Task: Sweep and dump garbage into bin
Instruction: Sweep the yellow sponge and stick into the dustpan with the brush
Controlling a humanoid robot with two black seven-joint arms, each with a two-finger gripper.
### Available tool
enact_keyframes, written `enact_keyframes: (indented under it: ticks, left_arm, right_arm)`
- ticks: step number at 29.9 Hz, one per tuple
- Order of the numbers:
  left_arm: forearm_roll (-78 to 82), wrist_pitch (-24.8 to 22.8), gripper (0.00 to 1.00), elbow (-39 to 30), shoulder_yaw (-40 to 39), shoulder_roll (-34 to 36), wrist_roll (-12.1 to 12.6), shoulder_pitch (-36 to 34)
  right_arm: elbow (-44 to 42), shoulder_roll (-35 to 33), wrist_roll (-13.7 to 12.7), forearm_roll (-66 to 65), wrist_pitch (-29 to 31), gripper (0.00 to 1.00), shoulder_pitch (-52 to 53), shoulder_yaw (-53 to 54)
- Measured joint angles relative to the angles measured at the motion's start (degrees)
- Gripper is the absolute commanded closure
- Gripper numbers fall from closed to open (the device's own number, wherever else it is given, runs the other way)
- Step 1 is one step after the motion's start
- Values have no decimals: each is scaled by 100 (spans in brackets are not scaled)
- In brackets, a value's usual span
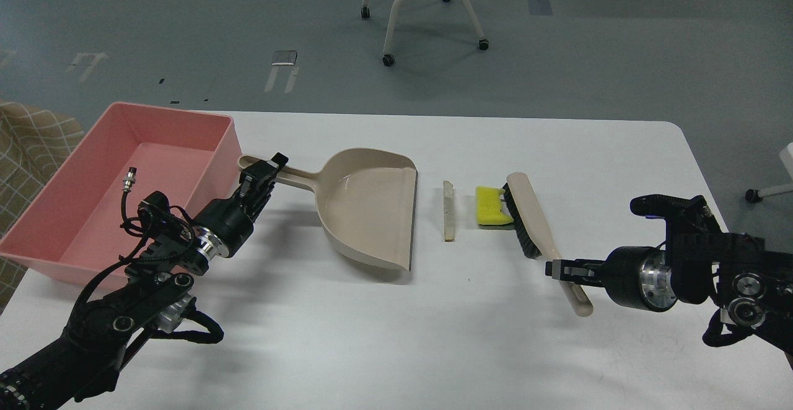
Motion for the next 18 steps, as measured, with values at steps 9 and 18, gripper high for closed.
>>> enact_keyframes:
  ticks: [9, 18]
  left_arm:
    - [0, 18, 100, 26, 5, -57, 0, 49]
    - [0, 19, 100, 36, 0, -77, 0, 71]
  right_arm:
    - [-297, 895, -86, -9, 132, 100, 309, -45]
    - [-652, 1772, -52, -7, 133, 100, 508, -21]
